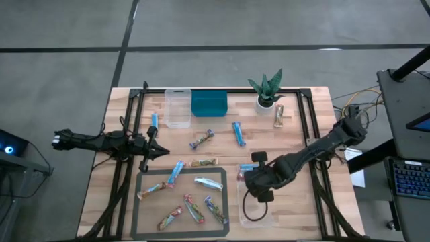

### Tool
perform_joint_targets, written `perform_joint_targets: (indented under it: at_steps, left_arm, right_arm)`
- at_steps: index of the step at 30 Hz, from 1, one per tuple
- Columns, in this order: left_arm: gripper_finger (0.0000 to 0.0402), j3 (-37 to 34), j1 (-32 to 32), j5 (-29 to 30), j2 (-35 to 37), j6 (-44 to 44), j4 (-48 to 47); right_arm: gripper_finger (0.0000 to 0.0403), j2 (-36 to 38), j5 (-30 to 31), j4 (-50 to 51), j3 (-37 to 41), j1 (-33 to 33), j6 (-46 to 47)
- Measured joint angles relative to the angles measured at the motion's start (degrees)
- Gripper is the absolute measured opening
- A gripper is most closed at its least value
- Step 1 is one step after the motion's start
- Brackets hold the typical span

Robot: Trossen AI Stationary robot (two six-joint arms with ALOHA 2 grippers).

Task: Pick and place Granola Bars by type
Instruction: Put the red granola bar into the bottom transparent bin

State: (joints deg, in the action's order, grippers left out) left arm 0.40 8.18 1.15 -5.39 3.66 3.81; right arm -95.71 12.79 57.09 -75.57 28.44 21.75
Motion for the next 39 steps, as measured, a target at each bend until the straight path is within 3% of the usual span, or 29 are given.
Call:
perform_joint_targets:
  at_steps: [14, 39]
  left_arm:
    - [0.0005, 0.0, 0.0, 0.0, 0.0, 0.0, 0.0]
    - [0.0005, 0.0, 0.0, 0.0, -0.1, 0.0, -1.0]
  right_arm:
    - [0.0008, -4.2, -0.9, -4.2, 1.9, 4.6, 3.4]
    - [0.0008, -7.5, 0.4, -14.5, 10.0, 4.7, 3.6]
